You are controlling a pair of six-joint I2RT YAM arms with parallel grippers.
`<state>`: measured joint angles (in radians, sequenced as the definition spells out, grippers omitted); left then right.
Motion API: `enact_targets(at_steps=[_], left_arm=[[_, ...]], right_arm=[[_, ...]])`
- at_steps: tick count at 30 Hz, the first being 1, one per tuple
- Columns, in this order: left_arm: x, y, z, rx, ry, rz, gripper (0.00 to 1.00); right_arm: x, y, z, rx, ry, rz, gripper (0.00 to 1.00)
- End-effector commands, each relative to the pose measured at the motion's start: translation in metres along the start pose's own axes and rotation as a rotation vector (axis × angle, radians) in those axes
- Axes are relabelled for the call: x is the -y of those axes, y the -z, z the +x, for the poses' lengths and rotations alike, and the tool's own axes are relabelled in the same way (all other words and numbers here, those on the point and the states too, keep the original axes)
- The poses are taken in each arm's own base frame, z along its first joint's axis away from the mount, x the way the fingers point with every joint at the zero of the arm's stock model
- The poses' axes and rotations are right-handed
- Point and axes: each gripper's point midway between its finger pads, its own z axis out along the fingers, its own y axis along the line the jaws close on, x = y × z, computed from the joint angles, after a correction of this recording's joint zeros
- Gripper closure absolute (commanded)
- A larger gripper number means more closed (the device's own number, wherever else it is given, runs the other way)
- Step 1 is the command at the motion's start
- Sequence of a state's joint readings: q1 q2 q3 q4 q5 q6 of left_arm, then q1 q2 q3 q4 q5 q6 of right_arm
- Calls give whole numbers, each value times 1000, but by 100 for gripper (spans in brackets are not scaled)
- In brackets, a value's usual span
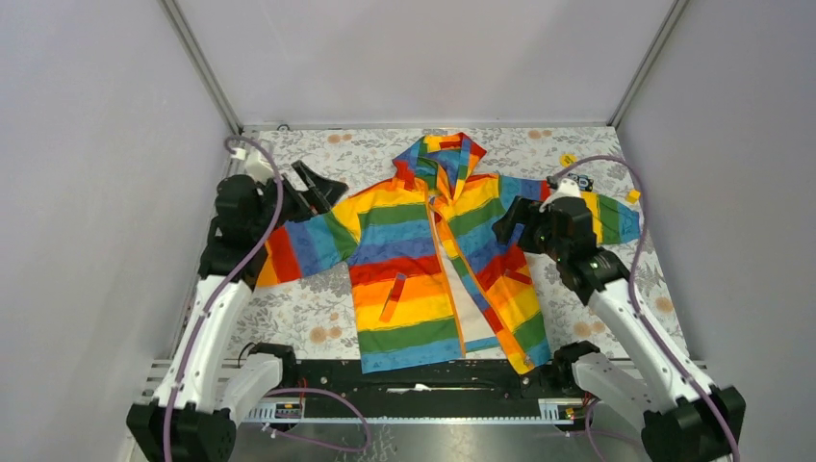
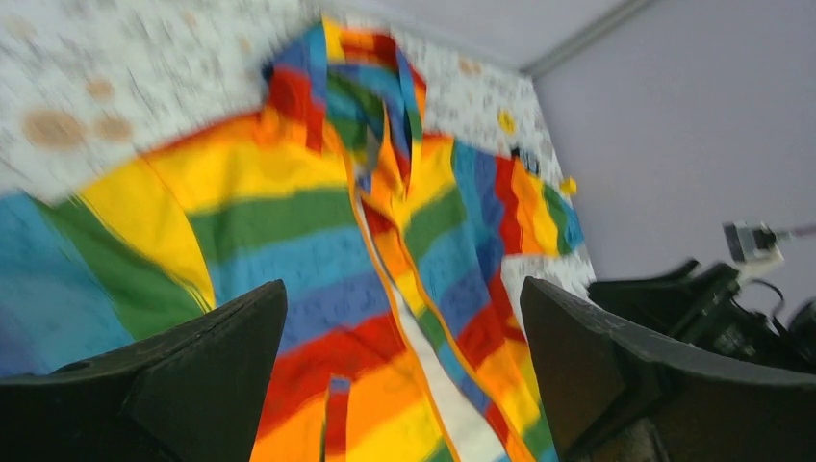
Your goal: Zip up the jacket
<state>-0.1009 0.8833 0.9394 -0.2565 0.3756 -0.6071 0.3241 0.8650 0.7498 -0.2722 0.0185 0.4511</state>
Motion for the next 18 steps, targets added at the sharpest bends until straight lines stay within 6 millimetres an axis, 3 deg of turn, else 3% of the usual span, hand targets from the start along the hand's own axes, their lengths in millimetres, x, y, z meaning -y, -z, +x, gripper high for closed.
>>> enact_targets(at_steps=[1,5,10,12,16,18], left_arm=[[-1,-21,59,-216,167,112,1],[10,-39,107,-327,233,147,1],[31,-56,160,-448,197,131,1],[36,-60,173,-484,187,131,1],[39,-58,188,-524,181,133,1],[38,-54,192,-528,181,130,1]], right_arm=[[-9,-14,42,-228,13,-70,11],[-3,-33,76,-392,32,-69,29],[-5,-63,104,-500,147,-17,33],[-10,-76,111,-498,200,7,35],[-12,-104,121,-530,260,64,51],[-15,-117,126,-546,292,83,53]])
